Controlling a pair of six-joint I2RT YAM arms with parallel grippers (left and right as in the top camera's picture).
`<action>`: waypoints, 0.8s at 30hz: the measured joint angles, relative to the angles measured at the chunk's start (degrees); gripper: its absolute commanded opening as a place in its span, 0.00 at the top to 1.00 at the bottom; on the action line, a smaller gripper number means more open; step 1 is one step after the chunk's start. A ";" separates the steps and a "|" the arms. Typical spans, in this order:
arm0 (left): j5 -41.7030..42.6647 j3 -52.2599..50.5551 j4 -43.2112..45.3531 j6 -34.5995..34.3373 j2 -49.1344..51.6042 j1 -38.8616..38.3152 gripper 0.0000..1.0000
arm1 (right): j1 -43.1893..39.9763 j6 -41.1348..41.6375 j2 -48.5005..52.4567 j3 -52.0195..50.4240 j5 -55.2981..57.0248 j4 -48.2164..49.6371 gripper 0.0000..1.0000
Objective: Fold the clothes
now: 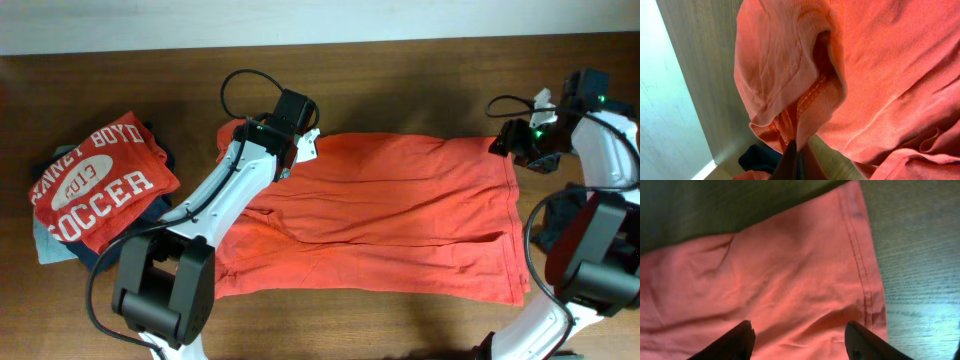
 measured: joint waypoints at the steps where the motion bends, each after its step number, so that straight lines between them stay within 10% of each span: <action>1: 0.00 0.00 0.00 -0.02 -0.04 0.00 1.00 | -0.02 -1.38 0.63 0.98 -0.04 -0.42 0.37; 24: 0.00 0.00 -0.09 -1.31 -0.11 0.00 1.00 | -1.53 -11.91 15.56 8.81 0.17 11.30 0.43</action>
